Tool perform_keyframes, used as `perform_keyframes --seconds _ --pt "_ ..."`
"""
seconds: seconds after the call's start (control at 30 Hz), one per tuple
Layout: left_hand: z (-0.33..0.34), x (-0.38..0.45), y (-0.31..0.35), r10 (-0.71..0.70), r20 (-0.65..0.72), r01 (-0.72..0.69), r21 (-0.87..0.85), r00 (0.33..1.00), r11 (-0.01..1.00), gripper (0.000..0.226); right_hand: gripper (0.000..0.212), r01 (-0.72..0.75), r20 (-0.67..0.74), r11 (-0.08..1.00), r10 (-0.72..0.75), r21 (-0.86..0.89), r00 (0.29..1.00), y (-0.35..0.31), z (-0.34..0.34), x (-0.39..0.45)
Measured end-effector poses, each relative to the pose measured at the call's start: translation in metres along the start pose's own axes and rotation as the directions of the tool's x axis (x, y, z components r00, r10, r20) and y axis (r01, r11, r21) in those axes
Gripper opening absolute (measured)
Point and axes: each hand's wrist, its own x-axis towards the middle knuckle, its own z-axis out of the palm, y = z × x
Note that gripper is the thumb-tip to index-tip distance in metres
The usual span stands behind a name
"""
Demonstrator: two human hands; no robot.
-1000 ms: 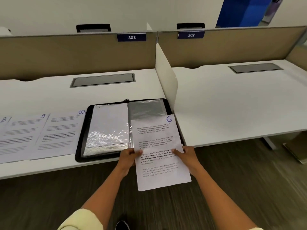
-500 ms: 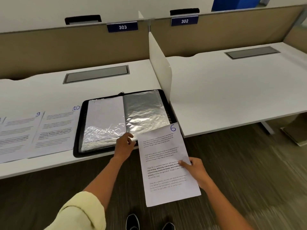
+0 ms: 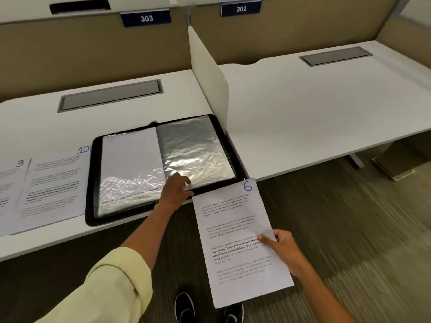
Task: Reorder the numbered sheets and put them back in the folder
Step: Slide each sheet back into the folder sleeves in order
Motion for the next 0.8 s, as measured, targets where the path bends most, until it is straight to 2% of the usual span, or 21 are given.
perform_keyframes --seconds 0.13,0.33,0.6,0.8 --pt "-0.002 0.002 0.006 -0.028 -0.045 0.027 -0.011 0.999 1.000 0.007 0.033 0.003 -0.009 1.000 -0.002 0.011 1.000 0.000 -0.001 -0.002" --pt "-0.007 0.002 0.002 -0.057 -0.093 0.048 -0.095 0.994 0.994 0.011 0.032 0.016 0.014 0.999 -0.016 0.041 1.000 -0.007 0.006 -0.004" --pt "-0.011 -0.001 -0.001 -0.122 -0.142 0.091 -0.207 0.982 0.974 0.022 0.031 0.004 0.017 0.998 -0.005 0.065 1.000 -0.012 0.009 -0.002" --pt "-0.007 0.000 -0.006 -0.166 -0.182 0.110 -0.285 0.969 0.952 0.046 0.031 0.007 0.019 0.998 -0.008 0.069 1.000 -0.013 0.011 -0.001"
